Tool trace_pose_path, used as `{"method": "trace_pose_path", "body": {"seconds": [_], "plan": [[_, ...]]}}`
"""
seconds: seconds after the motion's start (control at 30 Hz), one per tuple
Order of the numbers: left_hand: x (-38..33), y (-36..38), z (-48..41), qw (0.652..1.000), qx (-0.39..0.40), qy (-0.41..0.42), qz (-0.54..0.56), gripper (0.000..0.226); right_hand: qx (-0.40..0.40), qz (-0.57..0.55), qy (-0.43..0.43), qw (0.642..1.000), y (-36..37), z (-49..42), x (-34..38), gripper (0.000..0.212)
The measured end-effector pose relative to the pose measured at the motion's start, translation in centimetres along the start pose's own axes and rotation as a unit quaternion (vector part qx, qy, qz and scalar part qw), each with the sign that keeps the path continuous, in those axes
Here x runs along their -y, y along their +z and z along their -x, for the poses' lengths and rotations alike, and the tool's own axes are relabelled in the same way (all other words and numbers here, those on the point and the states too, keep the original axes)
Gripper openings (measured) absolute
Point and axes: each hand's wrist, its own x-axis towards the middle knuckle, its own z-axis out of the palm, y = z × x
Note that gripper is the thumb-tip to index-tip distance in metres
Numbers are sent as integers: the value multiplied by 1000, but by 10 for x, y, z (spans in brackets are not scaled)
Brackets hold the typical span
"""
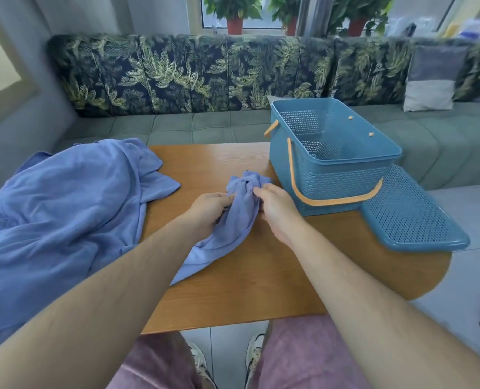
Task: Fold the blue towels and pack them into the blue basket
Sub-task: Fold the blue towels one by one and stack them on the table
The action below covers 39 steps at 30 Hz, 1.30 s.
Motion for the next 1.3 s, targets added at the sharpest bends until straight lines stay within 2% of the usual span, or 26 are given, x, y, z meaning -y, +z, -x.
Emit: {"method": "trace_pose_path", "body": {"seconds": [0.13,0.23,0.3,0.4,0.43,0.5,0.57,0.7,0.8,0.87,0.97,1.07,1.2,1.3], "plan": [[-20,-24,0,994,-55,53,73,21,-53,47,-54,996,-5,-11,20,15],[-37,-55,6,990,-94,89,60,21,-89,48,-50,994,-13,-22,36,19],[-49,-78,12,985,-123,100,64,21,-98,32,-44,994,-17,-30,45,26],[-72,-104,25,982,-126,125,66,18,-97,27,-45,994,-19,-41,65,42],[-81,-110,29,980,-134,132,59,21,-96,29,-53,993,-18,-43,75,41],[-98,-126,36,976,-154,140,64,18,-99,26,-73,992,-14,-39,102,25],[-111,-143,39,970,-160,134,121,29,-101,25,-95,990,-13,-36,129,13],[-141,-157,66,957,-163,151,188,11,-111,45,-131,984,-18,-24,174,14],[-155,-163,82,951,-177,187,172,23,-121,56,-178,975,-22,-5,201,23],[-163,-165,97,947,-174,220,159,32,-102,50,-188,975,-27,4,215,26],[-175,-163,121,932,-173,259,186,14,-31,1,-190,981,-39,24,232,27],[-189,-163,145,916,-180,303,192,17,25,-37,-213,976,-54,49,244,22],[-202,-165,158,906,-207,309,203,11,64,-44,-233,969,-66,68,253,18],[-204,-162,147,910,-230,296,174,11,58,-10,-221,973,-63,64,250,23]]}}
